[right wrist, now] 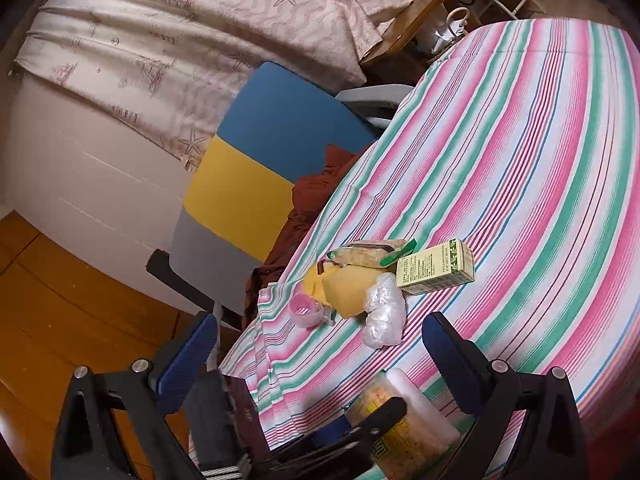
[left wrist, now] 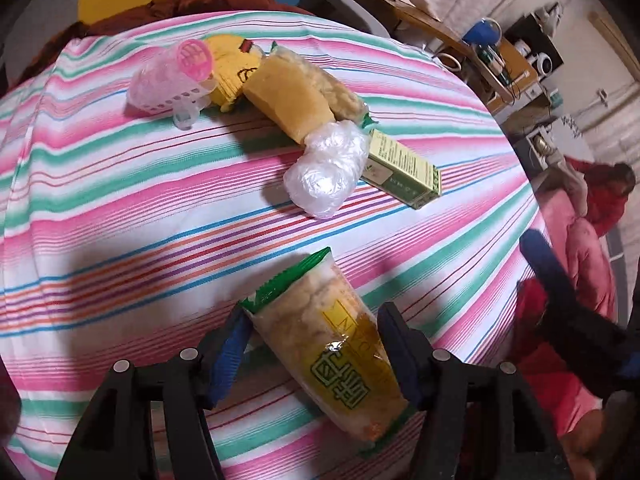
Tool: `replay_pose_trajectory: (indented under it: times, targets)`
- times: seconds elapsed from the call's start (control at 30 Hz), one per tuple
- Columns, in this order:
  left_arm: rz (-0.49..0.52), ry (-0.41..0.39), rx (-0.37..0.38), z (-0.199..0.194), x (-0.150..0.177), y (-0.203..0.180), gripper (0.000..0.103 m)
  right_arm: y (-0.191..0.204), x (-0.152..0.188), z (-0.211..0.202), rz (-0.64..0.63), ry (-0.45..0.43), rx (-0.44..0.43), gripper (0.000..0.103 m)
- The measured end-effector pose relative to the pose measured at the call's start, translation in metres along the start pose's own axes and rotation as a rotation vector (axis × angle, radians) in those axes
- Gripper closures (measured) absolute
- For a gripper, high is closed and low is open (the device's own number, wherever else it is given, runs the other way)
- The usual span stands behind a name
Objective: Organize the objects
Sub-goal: 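Grasp the yellow cracker packet with the left tool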
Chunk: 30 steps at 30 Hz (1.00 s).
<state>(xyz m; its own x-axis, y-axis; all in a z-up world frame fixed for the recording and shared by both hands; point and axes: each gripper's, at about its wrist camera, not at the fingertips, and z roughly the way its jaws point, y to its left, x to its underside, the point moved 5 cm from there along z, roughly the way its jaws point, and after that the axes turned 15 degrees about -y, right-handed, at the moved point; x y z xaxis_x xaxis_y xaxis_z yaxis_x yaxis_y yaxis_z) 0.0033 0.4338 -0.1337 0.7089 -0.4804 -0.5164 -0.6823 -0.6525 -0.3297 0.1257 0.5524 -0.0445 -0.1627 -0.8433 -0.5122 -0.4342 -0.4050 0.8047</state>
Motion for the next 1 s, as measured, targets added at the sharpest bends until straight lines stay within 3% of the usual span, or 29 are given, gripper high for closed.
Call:
replay_pose_trajectory:
  times: [0.13,0.43,0.67,0.77,0.87,1.0]
  targets:
    - [0.065,-0.005,-0.012,-0.011,0.005,0.013,0.037,0.000,0.001,0.003,0.004,0.016,0.001,0.000]
    - [0.055,-0.010,-0.057,-0.040,0.024,0.076,0.038,-0.002,0.003,0.006,-0.016,0.028,0.024,0.000]
    - [-0.040,-0.028,-0.044,-0.060,0.033,0.097,0.040,-0.001,0.005,0.007,-0.049,0.036,0.052,0.000]
    - [-0.072,-0.047,-0.032,-0.063,0.032,0.090,0.040,-0.001,0.006,0.008,-0.062,0.043,0.062,0.000]
    - [-0.038,-0.044,-0.030,-0.049,0.028,0.065,0.040,0.001,0.008,0.008,-0.079,0.048,0.067,0.000]
    - [0.030,-0.016,-0.092,-0.024,0.026,0.041,0.040,0.001,0.008,0.008,-0.082,0.048,0.067,0.000]
